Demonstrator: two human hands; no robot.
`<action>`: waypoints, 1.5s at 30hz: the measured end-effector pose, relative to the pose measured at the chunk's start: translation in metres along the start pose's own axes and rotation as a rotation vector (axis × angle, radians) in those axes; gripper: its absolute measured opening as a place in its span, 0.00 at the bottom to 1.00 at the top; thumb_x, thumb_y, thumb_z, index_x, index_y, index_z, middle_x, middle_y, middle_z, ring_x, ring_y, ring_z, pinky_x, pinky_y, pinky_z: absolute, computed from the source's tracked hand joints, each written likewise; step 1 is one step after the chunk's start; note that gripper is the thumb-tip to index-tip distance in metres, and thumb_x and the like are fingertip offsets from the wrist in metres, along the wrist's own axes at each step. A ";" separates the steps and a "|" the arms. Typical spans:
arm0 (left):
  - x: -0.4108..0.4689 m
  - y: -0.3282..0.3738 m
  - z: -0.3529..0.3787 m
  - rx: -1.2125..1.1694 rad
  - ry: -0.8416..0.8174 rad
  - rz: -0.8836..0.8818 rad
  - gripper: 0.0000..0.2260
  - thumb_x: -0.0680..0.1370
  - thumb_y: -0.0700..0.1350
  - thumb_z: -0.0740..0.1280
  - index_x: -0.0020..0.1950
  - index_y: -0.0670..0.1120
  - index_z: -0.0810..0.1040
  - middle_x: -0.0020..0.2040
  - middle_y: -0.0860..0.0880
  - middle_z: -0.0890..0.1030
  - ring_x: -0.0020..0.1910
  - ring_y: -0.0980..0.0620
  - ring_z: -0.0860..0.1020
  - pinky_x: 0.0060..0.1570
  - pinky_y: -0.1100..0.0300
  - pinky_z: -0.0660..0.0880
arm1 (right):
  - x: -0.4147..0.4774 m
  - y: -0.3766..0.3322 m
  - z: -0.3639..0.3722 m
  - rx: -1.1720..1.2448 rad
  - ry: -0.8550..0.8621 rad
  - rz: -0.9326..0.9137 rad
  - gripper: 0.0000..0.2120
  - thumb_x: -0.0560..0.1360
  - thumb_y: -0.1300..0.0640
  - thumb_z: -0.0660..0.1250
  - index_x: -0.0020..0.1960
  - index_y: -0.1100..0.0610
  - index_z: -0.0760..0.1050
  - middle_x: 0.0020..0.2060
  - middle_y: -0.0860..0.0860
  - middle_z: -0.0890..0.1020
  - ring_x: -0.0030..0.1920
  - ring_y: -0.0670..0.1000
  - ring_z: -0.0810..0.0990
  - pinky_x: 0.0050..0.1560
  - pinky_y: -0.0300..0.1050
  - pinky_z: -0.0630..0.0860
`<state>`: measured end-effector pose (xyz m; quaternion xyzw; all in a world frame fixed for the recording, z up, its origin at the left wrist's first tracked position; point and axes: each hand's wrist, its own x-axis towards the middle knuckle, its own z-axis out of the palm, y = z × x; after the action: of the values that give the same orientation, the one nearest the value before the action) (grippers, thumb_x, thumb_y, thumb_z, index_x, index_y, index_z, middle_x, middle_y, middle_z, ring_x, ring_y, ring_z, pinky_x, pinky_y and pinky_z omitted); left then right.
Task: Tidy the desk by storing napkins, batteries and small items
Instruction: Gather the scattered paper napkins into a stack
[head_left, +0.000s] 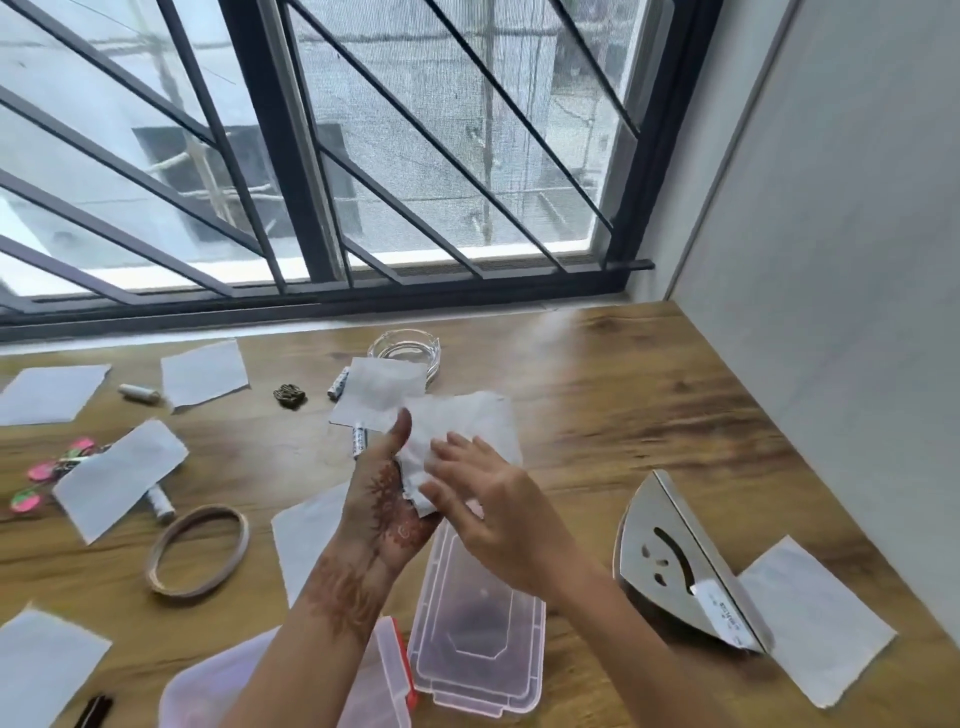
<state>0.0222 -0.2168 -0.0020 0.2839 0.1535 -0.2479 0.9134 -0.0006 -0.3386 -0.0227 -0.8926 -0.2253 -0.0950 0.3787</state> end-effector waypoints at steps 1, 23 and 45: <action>-0.002 0.001 -0.003 0.020 0.003 -0.005 0.19 0.77 0.50 0.60 0.57 0.36 0.73 0.43 0.40 0.81 0.40 0.45 0.83 0.35 0.55 0.81 | 0.002 -0.003 0.001 0.013 -0.008 -0.006 0.22 0.78 0.45 0.58 0.63 0.60 0.74 0.65 0.55 0.74 0.70 0.47 0.65 0.71 0.32 0.51; -0.071 0.061 -0.076 -0.103 0.105 0.232 0.22 0.54 0.40 0.80 0.45 0.35 0.84 0.51 0.38 0.83 0.47 0.39 0.82 0.36 0.41 0.80 | 0.126 0.036 0.061 0.240 0.193 0.770 0.14 0.72 0.59 0.70 0.52 0.68 0.73 0.50 0.61 0.79 0.52 0.59 0.77 0.47 0.45 0.70; -0.075 0.077 -0.090 -0.159 0.182 0.316 0.17 0.81 0.43 0.56 0.46 0.38 0.83 0.44 0.40 0.84 0.39 0.43 0.84 0.29 0.47 0.80 | 0.116 -0.073 0.018 0.197 0.282 0.318 0.04 0.71 0.61 0.66 0.39 0.61 0.77 0.34 0.53 0.80 0.36 0.49 0.77 0.38 0.41 0.74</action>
<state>-0.0114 -0.0809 -0.0076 0.2528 0.2081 -0.0618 0.9429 0.0669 -0.2425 0.0509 -0.8534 -0.0347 -0.1356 0.5021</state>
